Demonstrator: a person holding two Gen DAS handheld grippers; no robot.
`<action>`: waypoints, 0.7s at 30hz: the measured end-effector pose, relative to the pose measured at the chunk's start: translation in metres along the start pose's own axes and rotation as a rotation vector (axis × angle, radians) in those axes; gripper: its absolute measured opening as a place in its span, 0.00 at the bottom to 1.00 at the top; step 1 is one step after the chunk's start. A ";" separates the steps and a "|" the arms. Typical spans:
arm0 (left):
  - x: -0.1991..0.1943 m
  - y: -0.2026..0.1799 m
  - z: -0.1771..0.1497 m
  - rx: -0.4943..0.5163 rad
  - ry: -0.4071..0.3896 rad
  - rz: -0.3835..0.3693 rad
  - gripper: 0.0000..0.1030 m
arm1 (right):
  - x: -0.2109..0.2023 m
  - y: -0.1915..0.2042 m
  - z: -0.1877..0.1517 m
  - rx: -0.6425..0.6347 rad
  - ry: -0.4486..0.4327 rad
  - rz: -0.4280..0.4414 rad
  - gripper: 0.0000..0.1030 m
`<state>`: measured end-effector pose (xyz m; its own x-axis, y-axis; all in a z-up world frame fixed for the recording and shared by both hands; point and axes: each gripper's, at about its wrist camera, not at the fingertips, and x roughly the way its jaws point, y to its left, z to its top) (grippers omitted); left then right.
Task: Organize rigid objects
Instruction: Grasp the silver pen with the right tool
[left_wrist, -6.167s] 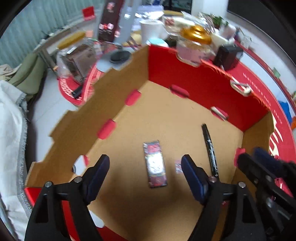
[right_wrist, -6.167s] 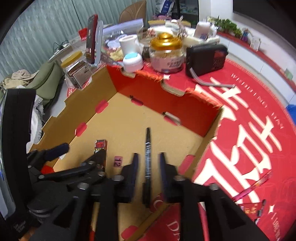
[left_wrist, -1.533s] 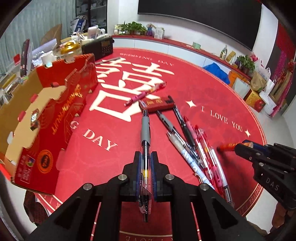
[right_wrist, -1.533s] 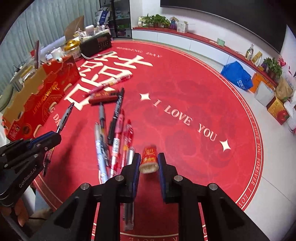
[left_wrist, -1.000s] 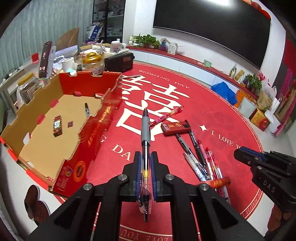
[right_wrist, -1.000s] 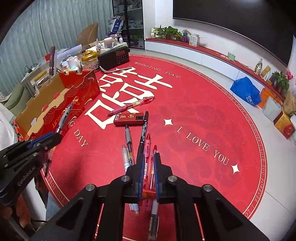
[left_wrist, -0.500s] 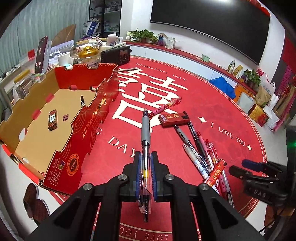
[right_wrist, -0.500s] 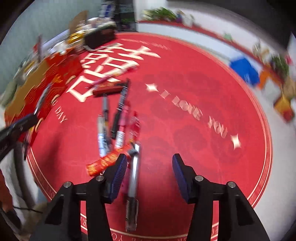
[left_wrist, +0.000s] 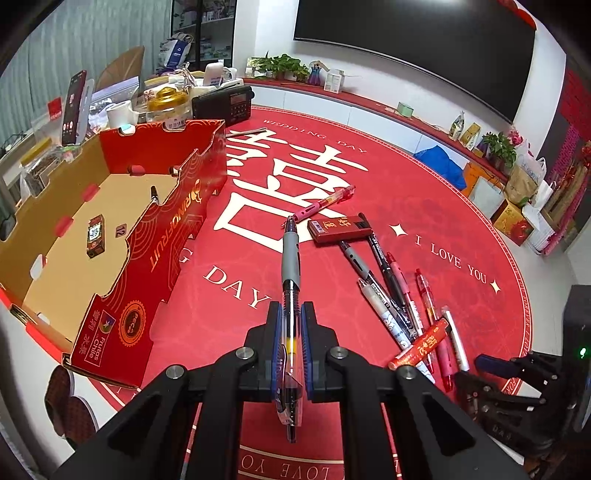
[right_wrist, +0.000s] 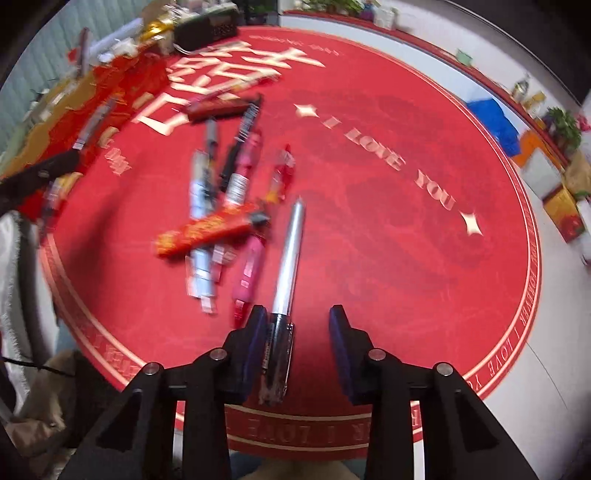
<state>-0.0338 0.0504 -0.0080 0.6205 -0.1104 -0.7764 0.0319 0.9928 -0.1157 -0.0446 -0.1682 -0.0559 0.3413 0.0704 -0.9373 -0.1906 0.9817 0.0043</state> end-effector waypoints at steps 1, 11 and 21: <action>0.000 0.000 0.000 0.001 0.001 0.000 0.10 | 0.000 0.001 0.002 -0.006 0.002 -0.001 0.36; 0.002 -0.007 0.001 0.018 0.013 0.002 0.10 | 0.003 0.008 0.014 0.011 -0.023 0.059 0.10; -0.013 -0.004 0.009 0.008 -0.026 0.036 0.10 | -0.038 0.014 0.036 0.028 -0.156 0.092 0.10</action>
<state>-0.0343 0.0482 0.0080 0.6412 -0.0737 -0.7638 0.0154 0.9964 -0.0832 -0.0267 -0.1510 -0.0077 0.4622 0.1847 -0.8673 -0.2027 0.9742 0.0995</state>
